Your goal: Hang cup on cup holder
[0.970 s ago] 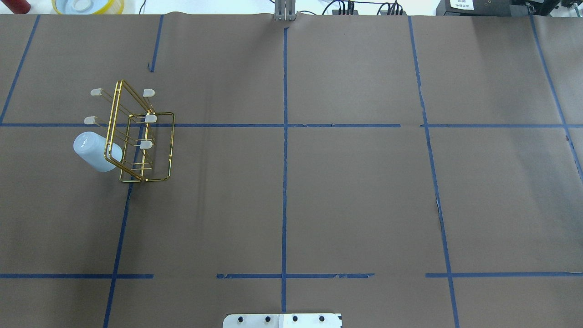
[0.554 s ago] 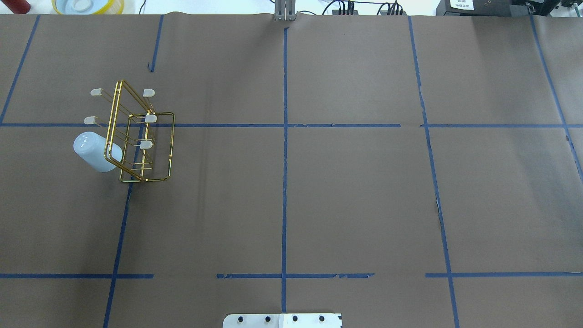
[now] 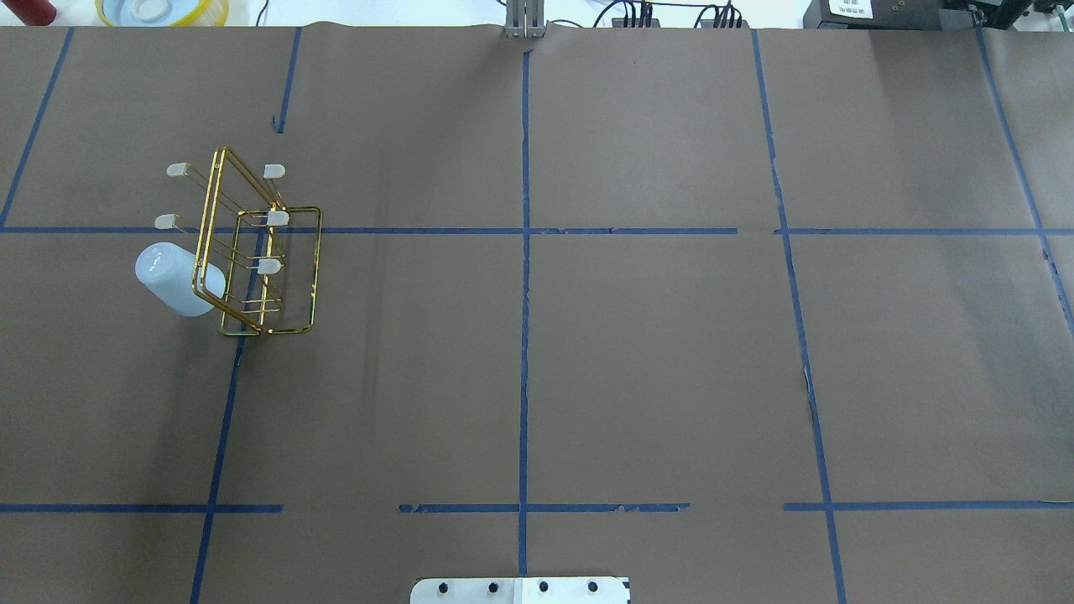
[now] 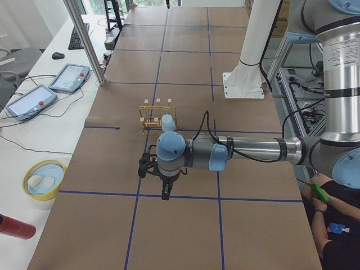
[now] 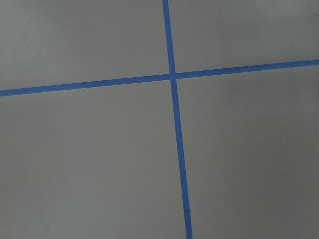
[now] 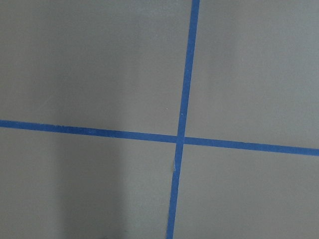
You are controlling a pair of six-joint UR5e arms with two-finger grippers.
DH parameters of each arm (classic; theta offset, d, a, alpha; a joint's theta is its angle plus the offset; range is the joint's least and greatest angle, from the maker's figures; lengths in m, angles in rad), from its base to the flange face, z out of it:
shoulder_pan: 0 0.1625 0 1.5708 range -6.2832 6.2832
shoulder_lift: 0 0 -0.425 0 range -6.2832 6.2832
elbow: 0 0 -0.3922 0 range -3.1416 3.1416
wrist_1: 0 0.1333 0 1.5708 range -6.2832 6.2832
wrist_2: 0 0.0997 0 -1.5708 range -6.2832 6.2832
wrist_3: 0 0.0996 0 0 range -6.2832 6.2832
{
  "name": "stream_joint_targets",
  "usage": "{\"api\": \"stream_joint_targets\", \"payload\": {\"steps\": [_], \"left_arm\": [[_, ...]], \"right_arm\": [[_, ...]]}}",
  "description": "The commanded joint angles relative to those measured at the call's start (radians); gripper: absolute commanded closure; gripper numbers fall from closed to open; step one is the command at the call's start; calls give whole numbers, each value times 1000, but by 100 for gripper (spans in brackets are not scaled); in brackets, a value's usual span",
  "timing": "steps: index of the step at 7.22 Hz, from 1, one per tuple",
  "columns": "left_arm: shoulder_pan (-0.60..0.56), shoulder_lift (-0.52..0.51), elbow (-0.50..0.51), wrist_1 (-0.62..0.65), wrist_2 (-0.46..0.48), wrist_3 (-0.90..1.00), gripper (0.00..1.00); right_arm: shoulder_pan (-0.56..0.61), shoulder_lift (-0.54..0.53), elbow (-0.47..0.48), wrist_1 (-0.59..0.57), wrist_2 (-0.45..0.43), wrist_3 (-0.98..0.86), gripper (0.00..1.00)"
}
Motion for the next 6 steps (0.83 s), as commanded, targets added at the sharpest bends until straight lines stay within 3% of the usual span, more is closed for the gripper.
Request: {"api": "stream_joint_targets", "payload": {"steps": [1, 4, 6], "left_arm": [[1, -32, 20, 3, -2, -5, 0], [0, -31, 42, 8, -2, -6, 0], [0, -32, 22, 109, 0, 6, 0]], "right_arm": [[-1, 0, 0, 0, 0, 0, 0], [1, 0, 0, 1, 0, 0, 0], [1, 0, 0, 1, 0, 0, 0]]}}
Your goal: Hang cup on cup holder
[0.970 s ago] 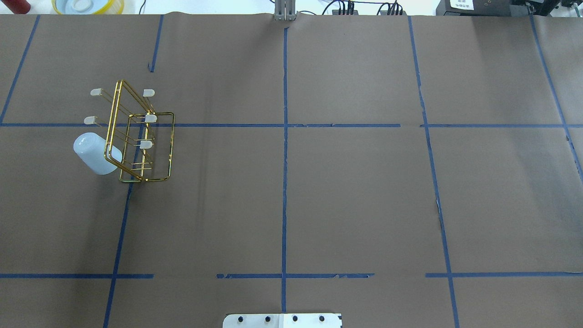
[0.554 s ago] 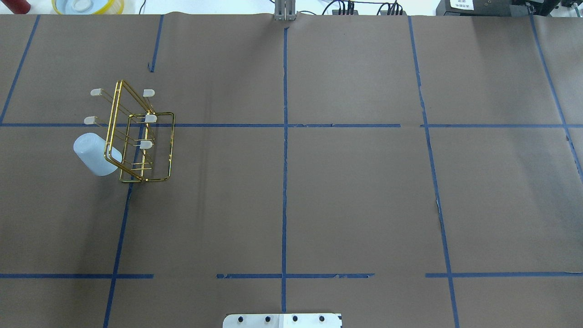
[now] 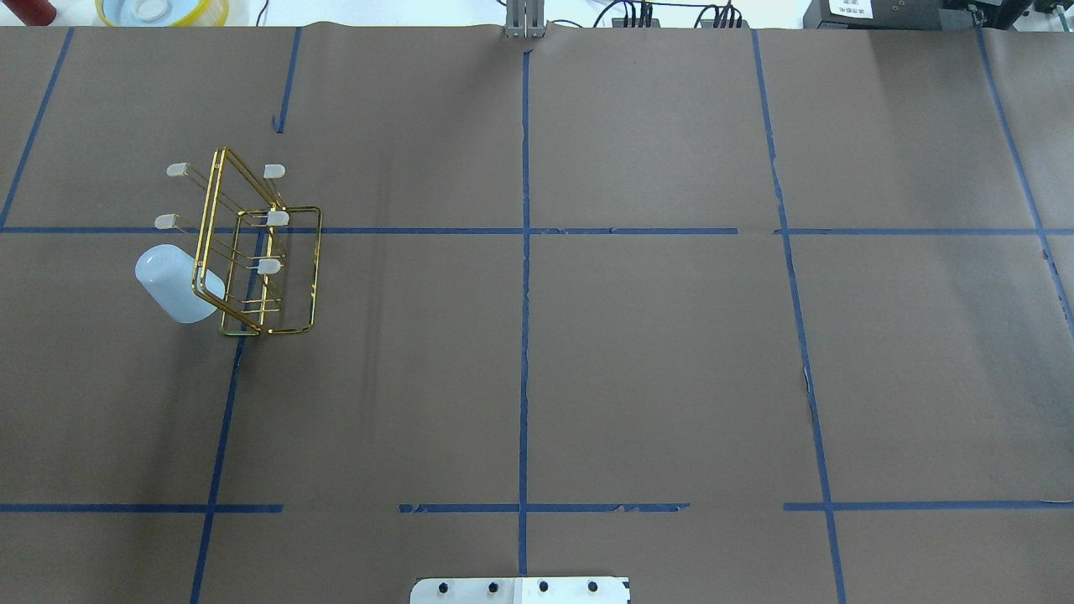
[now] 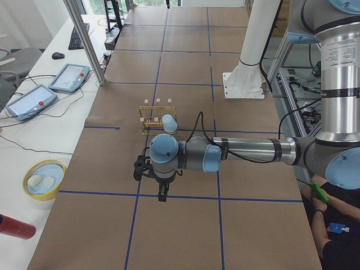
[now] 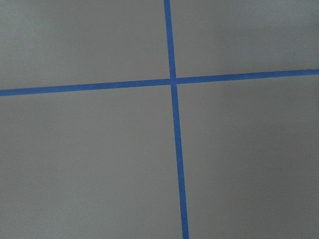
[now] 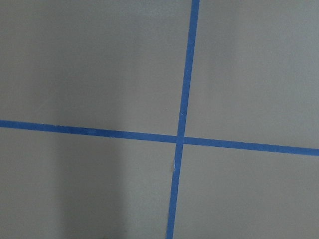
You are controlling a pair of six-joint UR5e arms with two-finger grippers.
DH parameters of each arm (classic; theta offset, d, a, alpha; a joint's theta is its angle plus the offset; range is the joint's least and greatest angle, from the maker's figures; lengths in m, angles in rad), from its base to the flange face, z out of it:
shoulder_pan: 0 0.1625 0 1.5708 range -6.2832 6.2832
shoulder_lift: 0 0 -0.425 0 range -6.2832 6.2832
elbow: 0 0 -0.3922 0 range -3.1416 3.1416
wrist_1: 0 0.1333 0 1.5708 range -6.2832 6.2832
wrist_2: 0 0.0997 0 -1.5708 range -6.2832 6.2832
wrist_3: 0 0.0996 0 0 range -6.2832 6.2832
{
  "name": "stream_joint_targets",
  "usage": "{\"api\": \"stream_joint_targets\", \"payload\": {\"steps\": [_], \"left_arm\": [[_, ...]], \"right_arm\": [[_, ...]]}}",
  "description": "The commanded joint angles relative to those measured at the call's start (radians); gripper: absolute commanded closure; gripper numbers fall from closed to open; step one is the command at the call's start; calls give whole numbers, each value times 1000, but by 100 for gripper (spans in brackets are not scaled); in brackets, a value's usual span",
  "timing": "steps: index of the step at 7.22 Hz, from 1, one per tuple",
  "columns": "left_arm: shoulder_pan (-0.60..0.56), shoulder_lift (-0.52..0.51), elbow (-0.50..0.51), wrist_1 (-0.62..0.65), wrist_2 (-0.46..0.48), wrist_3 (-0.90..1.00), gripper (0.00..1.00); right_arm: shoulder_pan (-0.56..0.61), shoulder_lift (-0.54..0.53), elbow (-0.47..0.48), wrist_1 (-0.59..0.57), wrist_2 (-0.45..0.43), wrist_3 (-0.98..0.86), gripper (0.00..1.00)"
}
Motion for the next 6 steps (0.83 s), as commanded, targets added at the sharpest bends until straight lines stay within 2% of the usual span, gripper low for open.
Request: {"api": "stream_joint_targets", "payload": {"steps": [1, 6], "left_arm": [[-1, 0, -12, 56, 7, 3, 0], [0, -2, 0, 56, 8, 0, 0]], "right_arm": [[0, 0, 0, 1, 0, 0, 0], [0, 0, 0, -1, 0, 0, 0]]}}
